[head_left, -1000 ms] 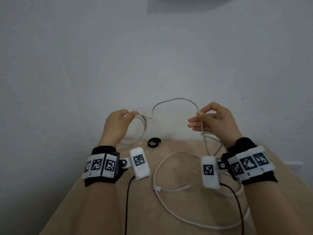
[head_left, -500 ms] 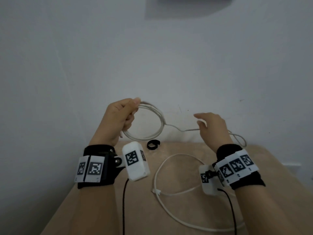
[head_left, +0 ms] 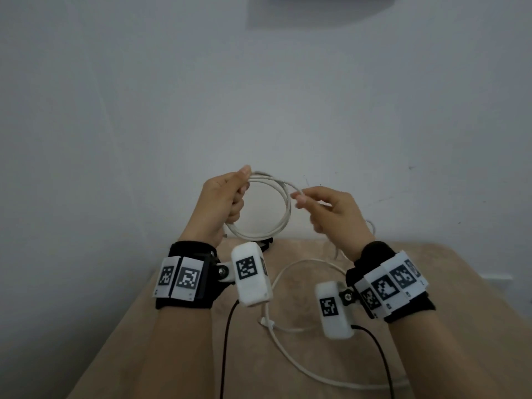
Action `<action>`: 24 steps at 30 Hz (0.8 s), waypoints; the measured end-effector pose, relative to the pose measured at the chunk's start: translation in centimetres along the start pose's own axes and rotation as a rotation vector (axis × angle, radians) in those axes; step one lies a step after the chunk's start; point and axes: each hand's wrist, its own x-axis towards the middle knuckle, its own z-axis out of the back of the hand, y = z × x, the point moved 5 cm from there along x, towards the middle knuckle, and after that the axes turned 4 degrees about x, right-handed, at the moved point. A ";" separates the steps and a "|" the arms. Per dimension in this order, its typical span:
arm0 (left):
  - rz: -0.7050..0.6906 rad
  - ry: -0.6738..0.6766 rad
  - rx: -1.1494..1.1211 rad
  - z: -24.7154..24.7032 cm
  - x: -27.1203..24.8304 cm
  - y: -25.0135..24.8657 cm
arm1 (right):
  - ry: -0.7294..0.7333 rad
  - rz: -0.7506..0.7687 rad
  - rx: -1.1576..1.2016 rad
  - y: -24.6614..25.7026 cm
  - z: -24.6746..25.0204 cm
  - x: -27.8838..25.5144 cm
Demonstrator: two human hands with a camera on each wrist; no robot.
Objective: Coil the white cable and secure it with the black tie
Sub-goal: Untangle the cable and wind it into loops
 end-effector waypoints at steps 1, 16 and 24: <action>0.006 0.005 -0.008 -0.1 0.0 0.0 | -0.054 -0.001 0.048 -0.1 0.4 0.2; 0.135 0.159 -0.489 -4.0 0.1 0.0 | 0.002 -0.165 0.303 -0.2 -1.2 -0.3; 0.220 0.219 -0.594 -5.3 0.1 1.1 | -0.022 -0.178 0.464 -0.3 -0.5 0.1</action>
